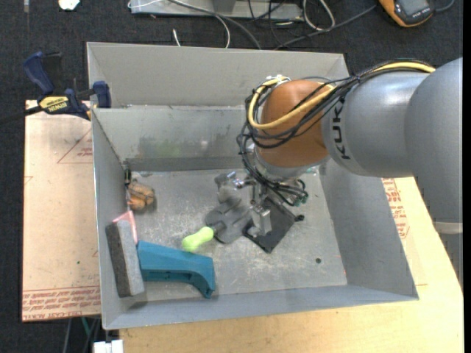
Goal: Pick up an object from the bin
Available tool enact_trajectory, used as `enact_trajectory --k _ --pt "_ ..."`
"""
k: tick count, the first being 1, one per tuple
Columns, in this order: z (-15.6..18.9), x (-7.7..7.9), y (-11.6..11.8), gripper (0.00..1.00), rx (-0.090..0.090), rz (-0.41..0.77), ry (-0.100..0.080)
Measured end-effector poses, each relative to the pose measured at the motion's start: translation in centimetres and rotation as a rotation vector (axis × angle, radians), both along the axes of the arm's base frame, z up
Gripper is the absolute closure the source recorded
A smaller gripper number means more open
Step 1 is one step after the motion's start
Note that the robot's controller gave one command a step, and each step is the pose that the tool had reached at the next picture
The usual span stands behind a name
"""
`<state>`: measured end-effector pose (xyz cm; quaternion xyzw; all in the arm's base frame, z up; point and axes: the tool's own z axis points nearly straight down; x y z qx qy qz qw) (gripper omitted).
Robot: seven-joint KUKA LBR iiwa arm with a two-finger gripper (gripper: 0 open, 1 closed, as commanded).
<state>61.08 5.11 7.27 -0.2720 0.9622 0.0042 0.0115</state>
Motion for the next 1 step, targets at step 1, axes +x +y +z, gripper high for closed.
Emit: enact_trajectory --k 1 --pt "0.00 0.00 0.00 1.00 0.000 0.000 0.000"
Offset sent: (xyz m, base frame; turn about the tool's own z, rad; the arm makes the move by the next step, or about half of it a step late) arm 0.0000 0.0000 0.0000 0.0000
